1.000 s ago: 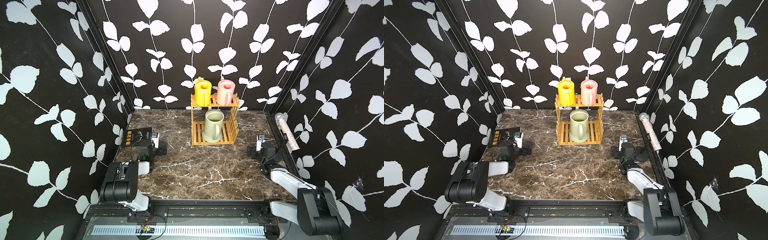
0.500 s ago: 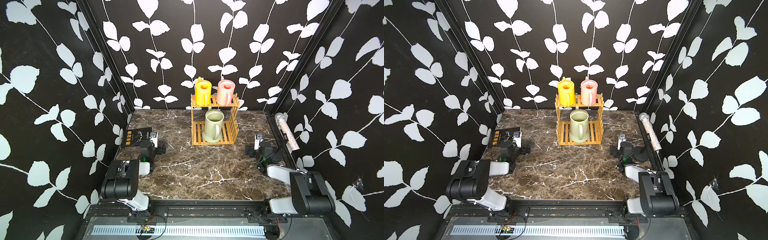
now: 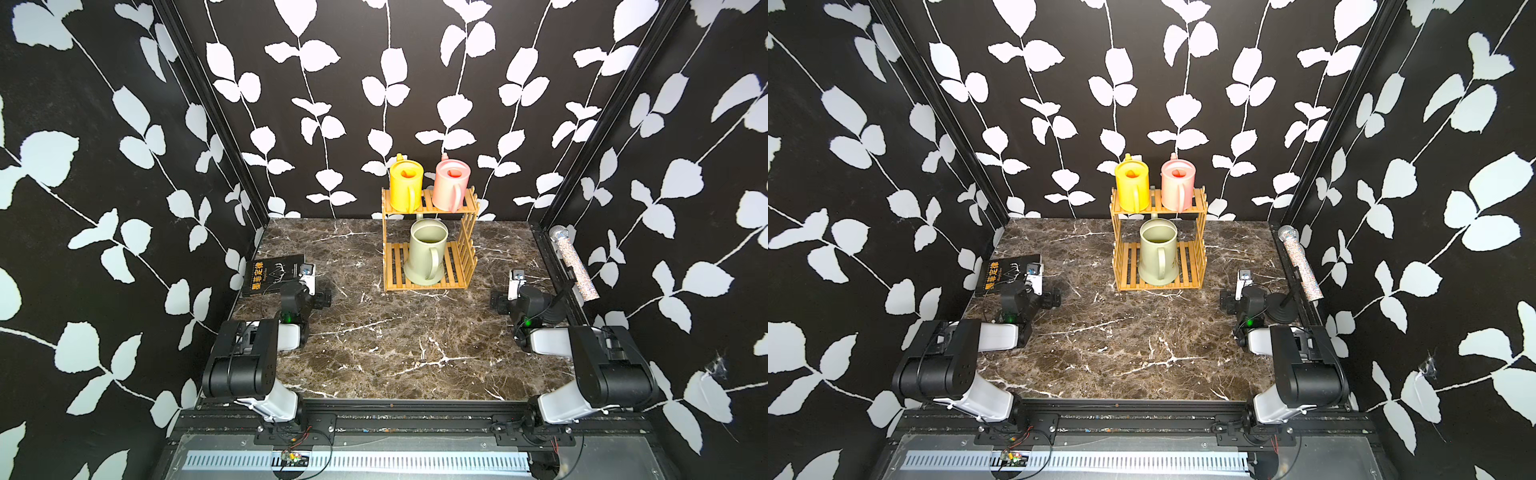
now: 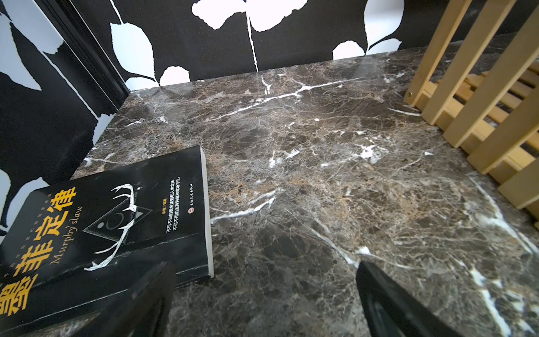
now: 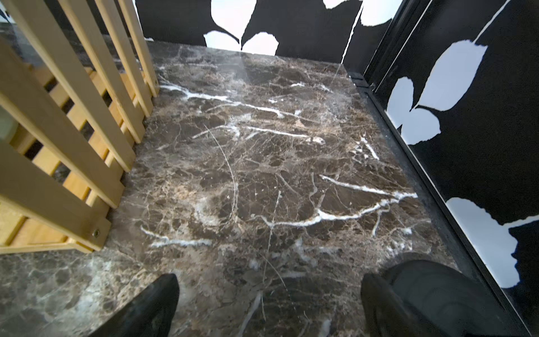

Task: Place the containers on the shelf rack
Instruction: Reset both arms

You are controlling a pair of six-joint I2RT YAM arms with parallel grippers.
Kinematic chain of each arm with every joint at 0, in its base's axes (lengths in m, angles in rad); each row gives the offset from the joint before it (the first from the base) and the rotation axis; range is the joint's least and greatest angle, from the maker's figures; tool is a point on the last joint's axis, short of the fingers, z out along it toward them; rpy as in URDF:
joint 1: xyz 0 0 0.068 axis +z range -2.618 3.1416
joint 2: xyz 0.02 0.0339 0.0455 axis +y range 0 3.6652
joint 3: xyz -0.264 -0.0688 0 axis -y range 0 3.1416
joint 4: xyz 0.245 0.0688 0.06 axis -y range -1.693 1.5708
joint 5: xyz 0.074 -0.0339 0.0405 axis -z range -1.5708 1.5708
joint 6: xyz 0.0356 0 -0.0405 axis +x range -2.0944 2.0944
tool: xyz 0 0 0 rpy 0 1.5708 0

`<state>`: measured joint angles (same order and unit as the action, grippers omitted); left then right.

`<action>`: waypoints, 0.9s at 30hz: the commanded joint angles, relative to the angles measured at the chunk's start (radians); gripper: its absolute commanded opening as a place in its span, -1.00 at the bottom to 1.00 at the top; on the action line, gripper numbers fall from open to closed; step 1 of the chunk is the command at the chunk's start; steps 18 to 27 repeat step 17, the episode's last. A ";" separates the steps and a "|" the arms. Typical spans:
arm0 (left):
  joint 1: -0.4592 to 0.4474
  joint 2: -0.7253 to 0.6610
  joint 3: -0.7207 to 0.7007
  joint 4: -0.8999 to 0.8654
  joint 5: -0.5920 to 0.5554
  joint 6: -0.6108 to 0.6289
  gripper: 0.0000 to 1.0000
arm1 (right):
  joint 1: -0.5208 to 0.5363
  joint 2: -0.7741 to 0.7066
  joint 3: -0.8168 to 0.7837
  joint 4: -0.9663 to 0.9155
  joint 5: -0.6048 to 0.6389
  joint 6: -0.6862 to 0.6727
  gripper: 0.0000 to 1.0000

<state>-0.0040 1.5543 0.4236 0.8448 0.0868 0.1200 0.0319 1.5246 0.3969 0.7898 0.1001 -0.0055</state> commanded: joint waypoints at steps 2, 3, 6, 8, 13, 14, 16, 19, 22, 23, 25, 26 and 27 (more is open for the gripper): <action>-0.004 -0.004 -0.013 0.028 -0.013 -0.006 0.97 | -0.003 0.001 0.001 0.061 0.026 0.009 0.97; -0.004 -0.004 -0.013 0.028 -0.013 -0.006 0.97 | 0.001 0.000 -0.002 0.068 0.035 0.007 0.97; -0.006 -0.003 -0.011 0.024 -0.017 -0.005 0.97 | 0.005 0.001 0.000 0.063 0.046 0.006 0.97; -0.009 -0.003 -0.009 0.021 -0.023 -0.003 0.97 | 0.005 0.001 0.000 0.064 0.047 0.006 0.97; -0.010 -0.002 -0.006 0.018 -0.025 -0.003 0.97 | 0.006 -0.001 -0.007 0.075 0.046 0.006 0.97; -0.010 -0.002 -0.006 0.018 -0.025 -0.003 0.97 | 0.009 -0.003 -0.019 0.099 0.036 0.001 0.97; -0.010 -0.003 -0.009 0.019 -0.026 -0.003 0.97 | 0.012 -0.011 -0.082 0.203 -0.020 -0.029 0.97; -0.010 -0.003 -0.009 0.022 -0.027 -0.003 0.97 | 0.014 -0.012 -0.122 0.276 -0.051 -0.043 0.97; -0.010 -0.003 -0.009 0.022 -0.027 -0.003 0.97 | 0.014 -0.012 -0.122 0.276 -0.051 -0.043 0.97; -0.010 -0.003 -0.009 0.022 -0.027 -0.003 0.97 | 0.014 -0.012 -0.122 0.276 -0.051 -0.043 0.97; -0.010 -0.003 -0.009 0.022 -0.027 -0.003 0.97 | 0.014 -0.012 -0.122 0.276 -0.051 -0.043 0.97; -0.010 -0.003 -0.009 0.022 -0.027 -0.003 0.97 | 0.014 -0.012 -0.122 0.276 -0.051 -0.043 0.97; -0.010 -0.003 -0.009 0.022 -0.027 -0.003 0.97 | 0.014 -0.012 -0.122 0.276 -0.051 -0.043 0.97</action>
